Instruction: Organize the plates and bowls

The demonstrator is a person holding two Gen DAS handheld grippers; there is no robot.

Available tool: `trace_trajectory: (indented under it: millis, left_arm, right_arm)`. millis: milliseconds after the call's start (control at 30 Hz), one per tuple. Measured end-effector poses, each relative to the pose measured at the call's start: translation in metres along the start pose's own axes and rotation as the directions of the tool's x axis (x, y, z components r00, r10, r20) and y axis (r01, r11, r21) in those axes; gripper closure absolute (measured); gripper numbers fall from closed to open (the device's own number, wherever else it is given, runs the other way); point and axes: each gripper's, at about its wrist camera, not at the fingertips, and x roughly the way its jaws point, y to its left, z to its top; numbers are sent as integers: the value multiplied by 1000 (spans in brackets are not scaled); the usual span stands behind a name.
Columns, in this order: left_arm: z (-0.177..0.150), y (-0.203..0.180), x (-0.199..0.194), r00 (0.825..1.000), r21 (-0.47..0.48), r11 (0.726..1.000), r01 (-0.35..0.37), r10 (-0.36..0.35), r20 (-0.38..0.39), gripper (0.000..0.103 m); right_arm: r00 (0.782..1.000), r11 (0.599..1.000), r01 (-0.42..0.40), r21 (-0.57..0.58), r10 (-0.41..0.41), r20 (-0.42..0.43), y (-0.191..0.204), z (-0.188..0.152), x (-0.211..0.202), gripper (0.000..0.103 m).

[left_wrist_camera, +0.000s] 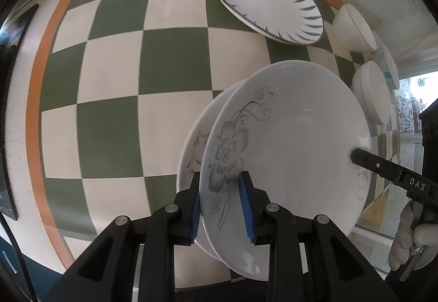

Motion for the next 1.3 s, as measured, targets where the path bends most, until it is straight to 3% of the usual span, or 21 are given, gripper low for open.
trace_trajectory:
  millis: [233, 467, 867, 1067, 1200, 1300]
  left_arm:
    - [0, -5, 16, 998, 25, 999, -49, 49, -29, 80]
    - [5, -14, 24, 998, 28, 998, -49, 50, -38, 80]
    - [11, -8, 8, 994, -31, 998, -57, 54, -100, 79]
    - [19, -15, -24, 999, -37, 999, -23, 21, -49, 79]
    - [47, -16, -48, 999, -45, 999, -18, 19, 30, 78]
    - [83, -12, -54, 997, -58, 998, -23, 27, 70, 76]
  right_arm:
    - [1000, 1000, 15, -6, -15, -10, -7, -6, 5, 87]
    - [999, 1000, 19, -3, -19, -25, -5, -2, 5, 87]
    - [998, 999, 20, 41, -18, -64, -4, 8, 1, 85]
    - [1000, 999, -2, 44, 3, -21, 3, 21, -23, 85]
    - [999, 1000, -7, 12, 7, 32, 21, 46, -46, 85]
    - [998, 1000, -3, 0, 3, 61, 32, 72, -54, 74]
